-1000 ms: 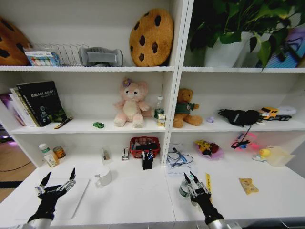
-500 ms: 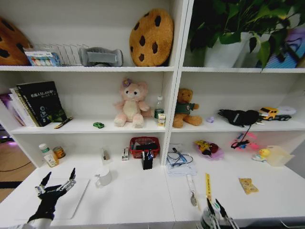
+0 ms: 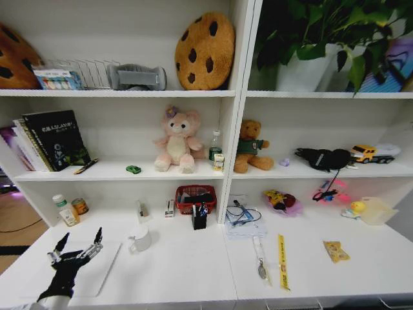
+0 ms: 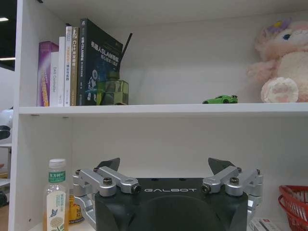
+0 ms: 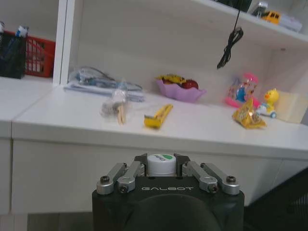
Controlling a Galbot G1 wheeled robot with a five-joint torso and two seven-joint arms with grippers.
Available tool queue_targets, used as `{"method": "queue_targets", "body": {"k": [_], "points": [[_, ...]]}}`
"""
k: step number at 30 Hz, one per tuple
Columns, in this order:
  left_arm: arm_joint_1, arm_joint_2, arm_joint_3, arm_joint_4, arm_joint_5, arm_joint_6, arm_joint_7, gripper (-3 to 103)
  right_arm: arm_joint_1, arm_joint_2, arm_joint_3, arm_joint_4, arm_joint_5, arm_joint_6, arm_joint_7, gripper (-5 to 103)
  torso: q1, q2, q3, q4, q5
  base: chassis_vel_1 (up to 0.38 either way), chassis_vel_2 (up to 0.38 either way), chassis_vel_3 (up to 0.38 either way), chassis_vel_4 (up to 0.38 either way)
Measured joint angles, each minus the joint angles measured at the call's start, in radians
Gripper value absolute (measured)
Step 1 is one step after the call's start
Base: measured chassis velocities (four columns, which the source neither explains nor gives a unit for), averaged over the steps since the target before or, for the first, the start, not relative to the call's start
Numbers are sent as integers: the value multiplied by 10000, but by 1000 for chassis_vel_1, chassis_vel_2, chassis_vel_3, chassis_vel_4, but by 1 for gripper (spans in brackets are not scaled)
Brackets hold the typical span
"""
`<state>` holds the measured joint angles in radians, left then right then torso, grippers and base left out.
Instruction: Organize the objects on the table.
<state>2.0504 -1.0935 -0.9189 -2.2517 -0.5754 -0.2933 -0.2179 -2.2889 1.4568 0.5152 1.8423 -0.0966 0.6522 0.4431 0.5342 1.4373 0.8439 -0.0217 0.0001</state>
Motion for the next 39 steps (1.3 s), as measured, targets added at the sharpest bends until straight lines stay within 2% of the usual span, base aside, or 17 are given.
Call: {"method": "queue_targets", "body": {"k": [2, 5, 7, 10, 12, 15, 25, 27, 31, 33, 35, 37, 38, 39], "points": [[0, 0, 0, 0, 0, 0, 0, 100, 745, -104, -82, -1115, 203, -3, -186, 28, 0, 0, 0, 1, -1, 0, 0, 0, 0], [0, 0, 0, 0, 0, 0, 0, 100, 1181, -163, -116, -1758, 149, 8, -264, 28, 0, -1, 0, 1, 0, 0, 0, 0, 0], [0, 0, 0, 0, 0, 0, 0, 100, 2260, -337, -237, -3166, 195, 9, -437, 28, 0, -1, 1, 0, 1, 0, 0, 0, 0], [0, 0, 0, -1, 0, 0, 0, 100, 2863, -422, -317, -3880, 218, 35, -513, 28, 0, -2, 1, 1, -1, 0, 0, 0, 0], [0, 0, 0, -1, 0, 0, 0, 100, 3968, -537, -502, -5225, 212, 158, -645, 28, 0, -2, 1, 3, 1, 0, 0, 0, 0], [0, 0, 0, 0, 0, 0, 0, 100, 4804, -598, -667, -6219, 217, 228, -742, 28, 1, -2, 1, 0, 0, 0, 0, 0, 0], [0, 0, 0, 0, 0, 0, 0, 100, 6010, -621, -973, -7338, 282, 191, -810, 28, 0, -2, 1, 0, -1, 0, 0, 0, 0], [0, 0, 0, 0, 0, 0, 0, 100, 6438, -682, -1111, -7663, 470, 130, -815, 25, 1, -2, 2, 3, 0, 0, 0, 0, 0], [0, 0, 0, 0, 0, 1, 0, 100, 7076, -796, -1051, -8079, 792, 56, -921, 38, 1, -2, 1, 1, -2, 0, 0, 0, 0], [0, 0, 0, 0, 0, 0, 0, 100, 6997, -816, -1018, -7987, 846, 46, -952, 50, 1, -2, 1, 0, -1, 0, 0, 0, 0], [0, 0, 0, 0, 0, 0, 0, 100, 6965, -820, -1015, -7966, 847, 46, -957, 50, 1, -1, 1, 1, -2, 0, 0, 0, 0], [0, 0, 0, 0, 0, 0, 0, 100, 6661, -822, -976, -7753, 772, 113, -969, 61, 1, -2, 1, 0, 0, 0, 0, 0, 0], [0, 0, 0, 0, 0, 0, 0, 100, 6661, -822, -976, -7753, 772, 113, -969, 61, 1, -2, 1, 0, 0, 0, 0, 0, 0], [0, 0, 0, 0, 0, 0, 0, 100, 6436, -813, -933, -7531, 713, 138, -970, 66, 1, -2, 1, 1, -1, 0, 0, 0, 0]]}}
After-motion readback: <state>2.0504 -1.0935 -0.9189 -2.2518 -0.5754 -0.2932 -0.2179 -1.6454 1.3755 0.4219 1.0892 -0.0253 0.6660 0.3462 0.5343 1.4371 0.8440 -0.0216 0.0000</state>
